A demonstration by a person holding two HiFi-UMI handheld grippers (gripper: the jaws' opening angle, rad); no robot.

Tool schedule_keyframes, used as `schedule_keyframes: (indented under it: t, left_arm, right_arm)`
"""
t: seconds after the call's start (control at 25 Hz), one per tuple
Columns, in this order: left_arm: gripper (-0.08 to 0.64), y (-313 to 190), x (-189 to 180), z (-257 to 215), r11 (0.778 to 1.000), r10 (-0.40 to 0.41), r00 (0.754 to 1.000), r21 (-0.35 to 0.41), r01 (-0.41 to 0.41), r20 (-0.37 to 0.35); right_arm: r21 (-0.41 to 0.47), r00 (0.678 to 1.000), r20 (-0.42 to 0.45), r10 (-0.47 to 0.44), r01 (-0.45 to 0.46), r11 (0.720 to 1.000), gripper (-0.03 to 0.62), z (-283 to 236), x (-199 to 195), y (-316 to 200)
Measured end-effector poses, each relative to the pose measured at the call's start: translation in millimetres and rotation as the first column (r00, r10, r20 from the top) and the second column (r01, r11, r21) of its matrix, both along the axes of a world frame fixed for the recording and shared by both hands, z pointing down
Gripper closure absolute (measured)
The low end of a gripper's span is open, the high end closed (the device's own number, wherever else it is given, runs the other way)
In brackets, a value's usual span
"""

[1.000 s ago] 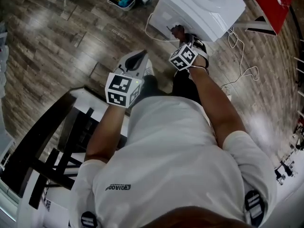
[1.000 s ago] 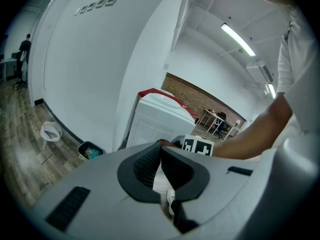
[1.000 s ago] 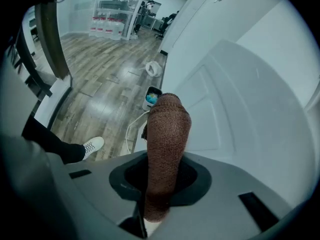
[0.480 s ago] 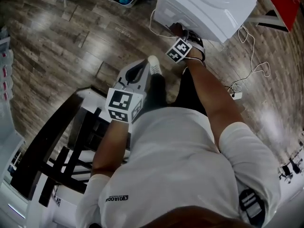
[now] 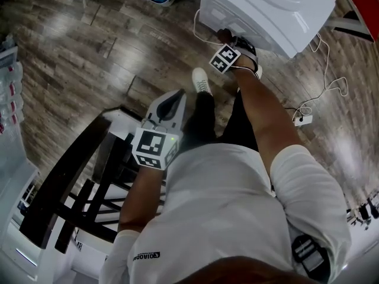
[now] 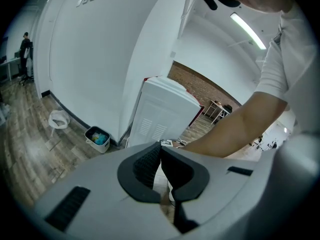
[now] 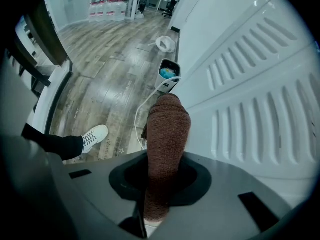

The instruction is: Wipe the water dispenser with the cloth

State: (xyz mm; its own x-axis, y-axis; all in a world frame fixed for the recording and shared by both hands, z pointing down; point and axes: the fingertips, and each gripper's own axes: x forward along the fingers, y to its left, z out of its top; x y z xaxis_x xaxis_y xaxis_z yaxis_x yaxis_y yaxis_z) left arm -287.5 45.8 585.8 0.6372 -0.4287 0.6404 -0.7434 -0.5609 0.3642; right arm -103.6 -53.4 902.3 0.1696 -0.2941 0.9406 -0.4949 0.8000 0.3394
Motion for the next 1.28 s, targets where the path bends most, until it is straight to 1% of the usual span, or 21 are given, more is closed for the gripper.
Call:
schedule_keyframes:
  t: [0.2, 0.32, 0.52, 0.6, 0.68, 0.76, 0.8, 0.84, 0.88, 0.92, 0.96, 1.0, 1.04, 1.08, 1.16, 1.2, 1.24, 1.28]
  left_arm:
    - [0.559, 3.2, -5.4, 5.7, 1.0, -0.015, 1.0, -0.017, 0.015, 0.008]
    - [0.56, 4.6, -4.6, 5.5, 1.0, -0.014, 1.0, -0.015, 0.014, 0.003]
    - [0.559, -6.5, 0.6, -11.7, 1.0, -0.004, 1.0, 0.026, 0.004, -0.02]
    - [0.559, -13.3, 4.5, -20.5, 0.999, -0.005, 1.0, 0.045, 0.006, -0.031]
    - [0.56, -20.4, 7.9, -24.3, 0.998, -0.002, 0.999, 0.06, 0.005, -0.045]
    - [0.56, -26.5, 8.4, -26.0, 0.998, 0.002, 0.998, 0.07, 0.002, -0.06]
    - [0.56, -28.5, 8.0, -27.7, 0.997, 0.003, 0.998, 0.073, 0.002, -0.068]
    - [0.56, -30.3, 7.7, -30.7, 0.997, 0.005, 0.997, 0.077, 0.001, -0.077]
    - [0.56, -32.5, 8.2, -34.9, 0.996, 0.01, 0.996, 0.084, -0.002, -0.087]
    - [0.56, -35.0, 9.6, -40.2, 0.995, 0.016, 0.995, 0.095, -0.007, -0.098]
    - [0.56, -37.6, 11.8, -46.3, 0.994, 0.026, 0.994, 0.109, -0.014, -0.108]
    - [0.56, -40.2, 14.2, -52.7, 0.992, 0.039, 0.992, 0.125, -0.024, -0.116]
    - [0.559, -42.6, 16.5, -58.8, 0.99, 0.053, 0.991, 0.139, -0.036, -0.123]
    - [0.56, -44.4, 18.6, -64.2, 0.988, 0.068, 0.99, 0.149, -0.049, -0.126]
    - [0.559, -48.2, 23.0, -72.2, 0.984, 0.096, 0.987, 0.16, -0.075, -0.13]
    - [0.56, -51.0, 26.0, -75.3, 0.983, 0.109, 0.986, 0.164, -0.087, -0.13]
    - [0.56, -53.7, 29.5, -78.1, 0.981, 0.122, 0.984, 0.169, -0.1, -0.127]
    - [0.56, -55.9, 33.6, -80.6, 0.978, 0.136, 0.983, 0.174, -0.114, -0.123]
  right_arm:
    - [-0.049, 1.0, -0.013, -0.007, 0.006, 0.999, 0.52, 21.4, -1.4, 6.4]
    - [-0.077, 1.0, -0.01, -0.011, 0.01, 0.997, 0.52, 22.4, -1.1, 12.9]
    - [-0.063, 0.999, 0.03, -0.014, 0.015, 0.998, 0.52, 1.9, -6.5, 22.0]
    - [-0.051, 0.998, 0.06, -0.012, 0.015, 0.999, 0.52, -12.9, -8.7, 27.4]
    - [-0.031, 0.994, 0.113, -0.007, 0.01, 0.999, 0.52, -34.2, -12.6, 32.4]
    - [0.003, 0.98, 0.196, 0.016, -0.017, 1.0, 0.52, -66.1, -20.2, 37.4]
    - [0.019, 0.967, 0.253, 0.039, -0.045, 0.999, 0.521, -86.0, -24.7, 41.3]
    - [0.029, 0.944, 0.322, 0.071, -0.085, 0.996, 0.52, -107.9, -29.1, 46.4]
    - [0.029, 0.91, 0.4, 0.112, -0.134, 0.991, 0.52, -131.6, -33.3, 51.9]
    - [0.018, 0.861, 0.484, 0.156, -0.188, 0.982, 0.52, -157.1, -36.9, 57.5]
    - [0.0, 0.798, 0.568, 0.2, -0.243, 0.97, 0.52, -183.6, -39.8, 62.9]
    - [-0.018, 0.729, 0.644, 0.232, -0.289, 0.957, 0.52, -210.8, -42.0, 68.1]
    - [-0.027, 0.662, 0.708, 0.246, -0.322, 0.946, 0.52, -238.6, -43.9, 72.9]
    - [-0.024, 0.604, 0.761, 0.239, -0.342, 0.94, 0.52, -267.1, -45.6, 77.2]
    - [0.009, 0.496, 0.846, 0.198, -0.383, 0.924, 0.52, -324.4, -45.0, 81.8]
    - [0.025, 0.436, 0.882, 0.177, -0.419, 0.908, 0.52, -351.6, -41.3, 81.0]
    - [0.033, 0.37, 0.915, 0.16, -0.464, 0.885, 0.52, -376.5, -35.4, 79.3]
    - [0.028, 0.297, 0.943, 0.147, -0.515, 0.857, 0.52, -398.2, -28.2, 77.5]
